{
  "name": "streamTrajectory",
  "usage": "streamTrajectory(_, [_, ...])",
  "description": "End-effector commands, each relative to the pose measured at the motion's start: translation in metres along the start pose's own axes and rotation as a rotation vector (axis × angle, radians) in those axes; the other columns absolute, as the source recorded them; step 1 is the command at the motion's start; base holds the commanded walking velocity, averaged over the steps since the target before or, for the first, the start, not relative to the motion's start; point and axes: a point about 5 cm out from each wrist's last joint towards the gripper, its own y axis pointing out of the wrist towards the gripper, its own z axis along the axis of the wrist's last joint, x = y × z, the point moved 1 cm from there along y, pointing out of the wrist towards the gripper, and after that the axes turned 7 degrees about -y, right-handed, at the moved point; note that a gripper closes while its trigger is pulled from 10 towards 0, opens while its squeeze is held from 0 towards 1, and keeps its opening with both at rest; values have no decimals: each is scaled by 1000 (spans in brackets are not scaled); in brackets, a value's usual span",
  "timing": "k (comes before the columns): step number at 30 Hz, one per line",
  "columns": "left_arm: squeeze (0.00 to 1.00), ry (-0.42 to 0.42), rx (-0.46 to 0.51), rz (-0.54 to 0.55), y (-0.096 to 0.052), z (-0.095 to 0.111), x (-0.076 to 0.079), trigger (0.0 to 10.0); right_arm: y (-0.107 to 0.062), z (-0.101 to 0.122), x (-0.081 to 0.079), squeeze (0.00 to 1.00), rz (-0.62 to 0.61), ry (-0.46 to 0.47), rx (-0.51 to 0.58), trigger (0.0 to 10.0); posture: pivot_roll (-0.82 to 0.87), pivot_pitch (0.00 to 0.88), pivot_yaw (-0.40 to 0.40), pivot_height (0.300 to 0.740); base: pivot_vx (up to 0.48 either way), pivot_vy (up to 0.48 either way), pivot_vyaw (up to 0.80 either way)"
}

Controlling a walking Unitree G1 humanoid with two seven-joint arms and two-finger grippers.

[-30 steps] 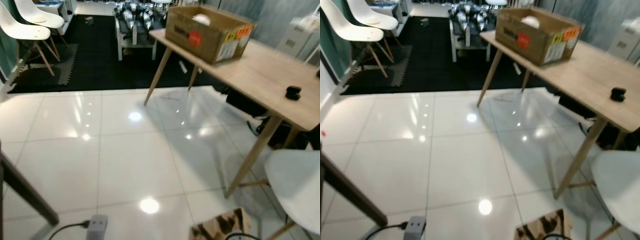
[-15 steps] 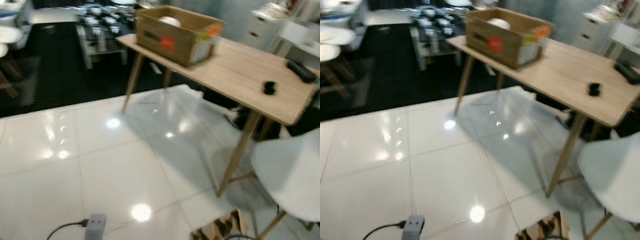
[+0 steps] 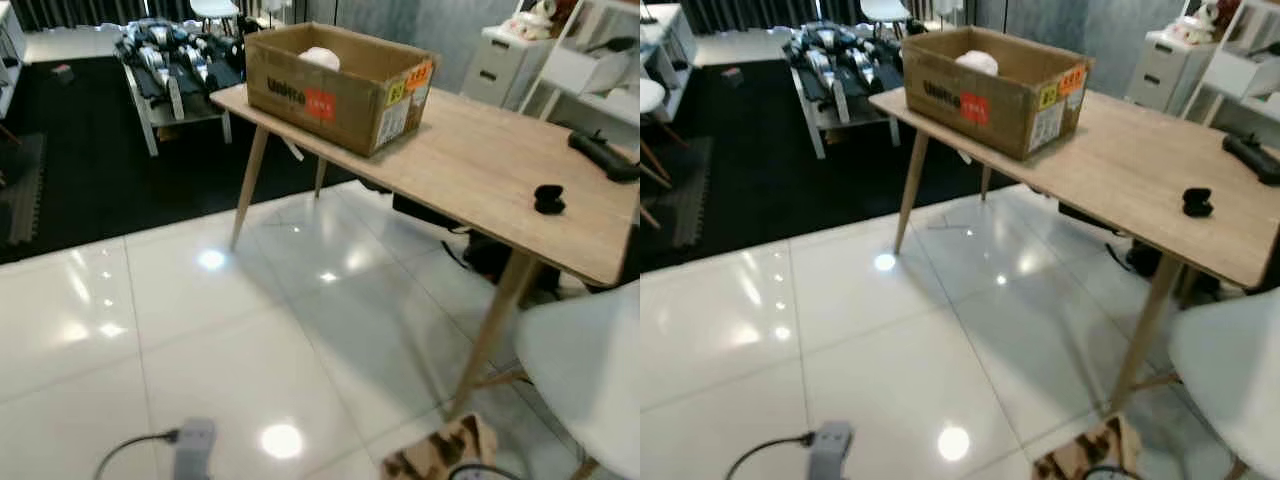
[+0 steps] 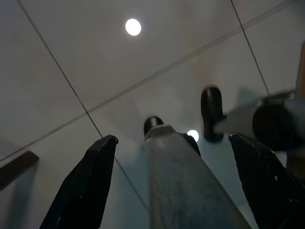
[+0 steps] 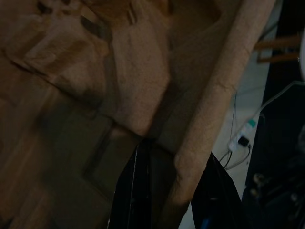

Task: Picking trash to rubbish bin

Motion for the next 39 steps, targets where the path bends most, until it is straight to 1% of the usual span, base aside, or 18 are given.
streamTrajectory(1, [0, -4, -25, 5, -1, -8, -1, 10000, 0, 8, -1, 0, 12, 9, 32, 10000, -41, 38, -26, 740, 300, 0, 0])
streamTrajectory(5, [0, -4, -24, 4, -1, -8, -1, 10000, 0, 9, -1, 0, 19, 16, 39, 10000, -42, 38, -25, 740, 301, 0, 0])
streamTrajectory(10, [0, -5, -23, 2, -1, -7, -1, 10000, 0, 11, -5, 0, 56, 18, 49, 10000, -43, 39, -24, 740, 304, 0, 0])
streamTrajectory(15, [0, -6, -21, -1, -1, -7, 0, 10000, 0, 11, -5, 0, 52, 15, 51, 10000, -44, 39, -26, 740, 304, 0, 673])
streamTrajectory(18, [0, -7, -19, -3, 0, -6, 1, 10000, 0, 12, -3, 0, 40, 31, 54, 10000, -45, 41, -26, 740, 305, 0, 0])
streamTrajectory(24, [0, -6, -20, -5, 0, -6, 1, 10000, 0, 12, -2, 0, 34, 29, 54, 10000, -45, 44, -25, 740, 303, 0, 0])
streamTrajectory(39, [0, 1, -22, -6, -1, -6, 0, 10000, 0, 12, -5, 0, 37, 45, 50, 10000, -49, 48, -18, 740, 302, 0, 0])
